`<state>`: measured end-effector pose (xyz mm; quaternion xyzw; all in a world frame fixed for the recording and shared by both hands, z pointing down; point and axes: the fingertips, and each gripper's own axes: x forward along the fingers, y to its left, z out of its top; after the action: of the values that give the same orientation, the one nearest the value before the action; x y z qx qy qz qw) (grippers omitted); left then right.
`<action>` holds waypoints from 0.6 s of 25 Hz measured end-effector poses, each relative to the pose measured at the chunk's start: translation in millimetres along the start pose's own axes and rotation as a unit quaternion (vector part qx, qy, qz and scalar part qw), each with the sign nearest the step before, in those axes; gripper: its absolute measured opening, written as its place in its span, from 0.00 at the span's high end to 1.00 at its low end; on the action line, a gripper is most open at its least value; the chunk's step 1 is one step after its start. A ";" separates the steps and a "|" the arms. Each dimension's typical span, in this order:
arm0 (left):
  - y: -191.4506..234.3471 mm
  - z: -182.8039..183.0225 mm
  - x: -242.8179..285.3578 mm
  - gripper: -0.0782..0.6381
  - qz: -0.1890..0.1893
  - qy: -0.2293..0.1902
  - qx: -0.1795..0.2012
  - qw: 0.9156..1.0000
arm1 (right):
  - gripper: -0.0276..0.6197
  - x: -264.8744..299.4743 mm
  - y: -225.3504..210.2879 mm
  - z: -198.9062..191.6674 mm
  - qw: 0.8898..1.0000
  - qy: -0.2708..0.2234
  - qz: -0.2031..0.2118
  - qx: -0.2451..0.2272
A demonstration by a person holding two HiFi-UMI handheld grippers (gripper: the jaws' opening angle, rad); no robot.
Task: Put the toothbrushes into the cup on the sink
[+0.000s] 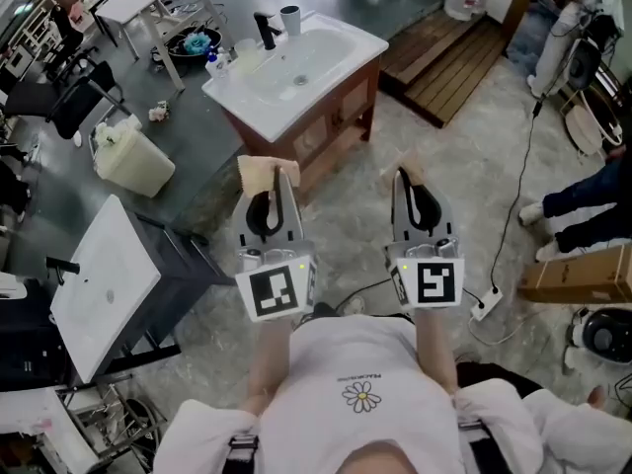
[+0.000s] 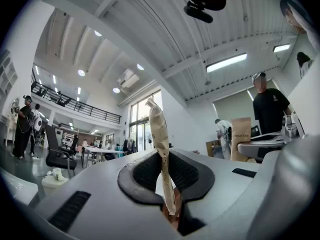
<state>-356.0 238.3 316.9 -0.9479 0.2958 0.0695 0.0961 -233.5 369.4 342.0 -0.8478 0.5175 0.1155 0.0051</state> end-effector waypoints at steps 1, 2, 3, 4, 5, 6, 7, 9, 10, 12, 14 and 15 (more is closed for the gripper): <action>-0.9 -1.3 1.5 0.83 0.000 0.001 0.001 1.000 | 0.92 0.2 -2.0 -0.6 1.000 -0.003 -0.001 0.003; -2.1 -2.6 3.0 0.83 -0.001 0.002 0.000 1.000 | 0.92 0.4 -3.7 -0.9 1.000 -0.006 -0.001 0.006; -3.4 -4.0 4.6 0.83 -0.003 0.002 -0.001 1.000 | 0.92 0.7 -5.1 -1.3 1.000 -0.007 -0.001 0.006; -4.9 -5.2 5.9 0.83 -0.004 0.003 -0.002 1.000 | 0.92 1.0 -6.1 -1.8 1.000 -0.007 0.000 0.004; -6.3 -5.9 7.1 0.83 -0.006 0.003 -0.003 1.000 | 0.92 1.1 -6.8 -2.6 1.000 -0.007 0.000 0.000; -7.7 -6.0 8.2 0.83 -0.008 0.004 -0.004 1.000 | 0.92 1.0 -7.2 -3.3 1.000 -0.006 0.000 -0.002; -9.1 -5.3 9.3 0.83 -0.009 0.003 -0.004 1.000 | 0.92 0.9 -7.7 -3.6 1.000 -0.006 0.000 -0.003; -11.9 -3.3 12.4 0.83 -0.011 0.000 -0.008 1.000 | 0.92 1.7 -9.4 -2.0 1.000 -0.012 -0.002 0.002; -12.7 -2.9 14.3 0.83 -0.011 0.000 -0.010 1.000 | 0.92 2.8 -10.9 -1.4 1.000 -0.015 -0.003 0.005; -13.0 -4.0 17.8 0.83 -0.013 0.000 -0.006 1.000 | 0.92 5.7 -14.4 -1.6 1.000 -0.016 -0.006 0.008; -12.5 -5.9 22.1 0.83 -0.013 0.001 -0.001 1.000 | 0.92 9.7 -18.0 -3.8 1.000 -0.014 -0.008 0.011; -12.3 -7.1 25.4 0.83 -0.013 0.000 0.002 1.000 | 0.92 12.3 -19.8 -5.6 1.000 -0.013 -0.008 0.012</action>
<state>-327.7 232.7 320.8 -0.9515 0.2835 0.0674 0.0985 -209.7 367.1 342.8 -0.8504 0.5117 0.1203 0.0227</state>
